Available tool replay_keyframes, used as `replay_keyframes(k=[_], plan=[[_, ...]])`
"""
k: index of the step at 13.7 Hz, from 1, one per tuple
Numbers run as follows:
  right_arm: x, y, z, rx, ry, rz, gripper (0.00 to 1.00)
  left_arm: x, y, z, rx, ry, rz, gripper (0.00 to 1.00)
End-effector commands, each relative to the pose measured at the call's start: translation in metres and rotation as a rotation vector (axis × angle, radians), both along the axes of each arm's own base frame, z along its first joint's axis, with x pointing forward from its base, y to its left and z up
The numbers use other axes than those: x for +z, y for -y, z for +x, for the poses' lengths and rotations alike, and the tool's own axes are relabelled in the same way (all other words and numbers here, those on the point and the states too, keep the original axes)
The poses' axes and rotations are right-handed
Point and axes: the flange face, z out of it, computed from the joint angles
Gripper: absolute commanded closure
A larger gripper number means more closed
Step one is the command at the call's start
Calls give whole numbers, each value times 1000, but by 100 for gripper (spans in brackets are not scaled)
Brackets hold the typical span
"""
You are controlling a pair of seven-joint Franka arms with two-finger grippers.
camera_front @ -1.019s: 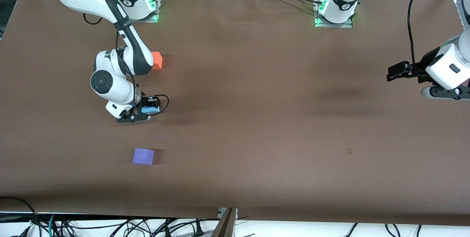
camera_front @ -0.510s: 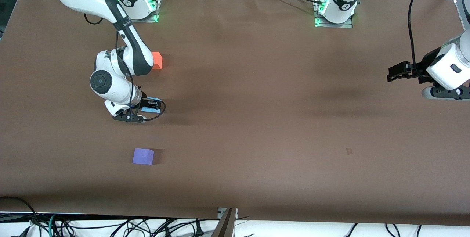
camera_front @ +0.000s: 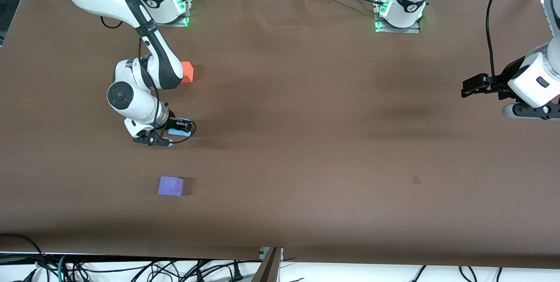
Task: Place blue block between orange and purple blocks
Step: 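Lower the blue cube between the orange and purple cubes, open the right gripper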
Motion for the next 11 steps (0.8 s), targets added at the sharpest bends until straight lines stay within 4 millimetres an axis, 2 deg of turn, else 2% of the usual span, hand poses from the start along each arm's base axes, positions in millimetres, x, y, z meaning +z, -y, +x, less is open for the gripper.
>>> replay_keyframes(k=[1, 5, 11], plan=[[3, 4, -9, -1, 12, -1, 74, 5, 0, 4, -17, 4, -23, 0], [-13, 6, -19, 8, 48, -5, 74, 5, 0, 4, -17, 4, -22, 0], [-11, 16, -16, 28, 51, -12, 67, 5, 0, 4, -17, 4, -23, 0]])
